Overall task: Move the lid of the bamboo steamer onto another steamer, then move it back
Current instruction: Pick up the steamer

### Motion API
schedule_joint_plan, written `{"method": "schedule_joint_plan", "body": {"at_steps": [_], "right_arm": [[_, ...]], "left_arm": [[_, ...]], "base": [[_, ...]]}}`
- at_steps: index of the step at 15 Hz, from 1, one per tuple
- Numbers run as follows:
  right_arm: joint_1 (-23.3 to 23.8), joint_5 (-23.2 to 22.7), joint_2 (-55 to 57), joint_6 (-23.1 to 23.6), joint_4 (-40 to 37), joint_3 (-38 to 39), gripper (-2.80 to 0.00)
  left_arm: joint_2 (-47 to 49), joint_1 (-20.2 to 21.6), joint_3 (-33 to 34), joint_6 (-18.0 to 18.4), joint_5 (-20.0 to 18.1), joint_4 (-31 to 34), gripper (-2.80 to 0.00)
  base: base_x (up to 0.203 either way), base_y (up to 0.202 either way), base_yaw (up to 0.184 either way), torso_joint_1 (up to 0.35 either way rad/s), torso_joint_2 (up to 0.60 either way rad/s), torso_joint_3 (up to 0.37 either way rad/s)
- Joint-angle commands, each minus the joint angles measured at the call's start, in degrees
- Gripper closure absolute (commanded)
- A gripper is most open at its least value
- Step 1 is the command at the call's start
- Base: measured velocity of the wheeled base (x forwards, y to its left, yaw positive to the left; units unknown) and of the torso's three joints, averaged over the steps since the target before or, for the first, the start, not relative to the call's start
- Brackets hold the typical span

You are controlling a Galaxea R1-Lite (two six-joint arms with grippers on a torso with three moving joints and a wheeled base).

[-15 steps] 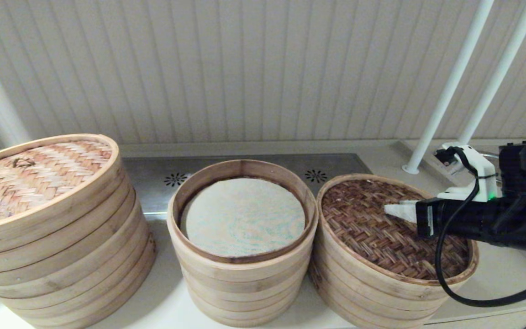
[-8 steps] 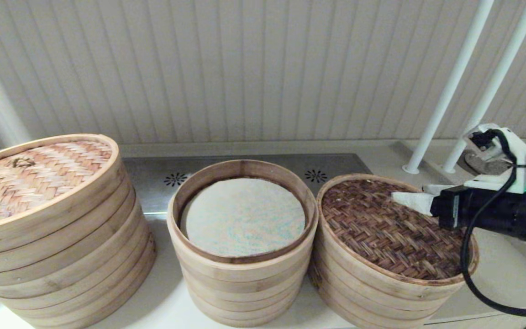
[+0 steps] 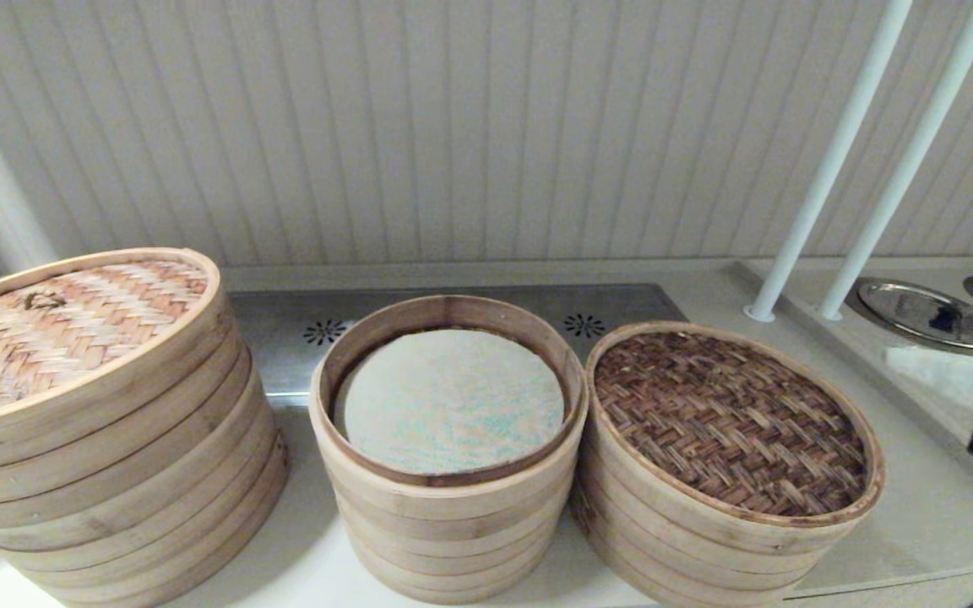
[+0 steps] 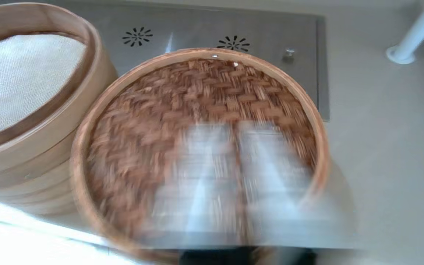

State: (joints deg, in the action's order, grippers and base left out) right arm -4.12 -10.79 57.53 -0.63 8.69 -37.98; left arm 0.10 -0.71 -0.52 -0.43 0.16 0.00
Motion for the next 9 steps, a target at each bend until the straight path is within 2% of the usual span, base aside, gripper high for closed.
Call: {"method": "schedule_joint_plan", "body": {"at_steps": [1, 6, 9], "right_arm": [[0.3, 0.66, -11.53, -0.12, -5.12, 0.63, 0.0], [0.92, 3.91, -30.6, -0.08, -23.49, 2.2, 0.0], [1.47, 5.16, -41.03, -0.02, -28.9, 8.85, 0.0]], "left_arm": [[-0.01, 0.0, 0.0, -0.01, 0.02, 0.0, 0.0], [-0.01, 0.0, 0.0, -0.09, 0.02, 0.09, 0.0], [-0.01, 0.0, 0.0, -0.01, 0.02, 0.0, 0.0]], "base": [[0.0, 0.0, 0.0, 0.0, 0.0, 0.0], [0.0, 0.0, 0.0, 0.0, 0.0, 0.0], [0.0, 0.0, 0.0, 0.0, 0.0, 0.0]]}}
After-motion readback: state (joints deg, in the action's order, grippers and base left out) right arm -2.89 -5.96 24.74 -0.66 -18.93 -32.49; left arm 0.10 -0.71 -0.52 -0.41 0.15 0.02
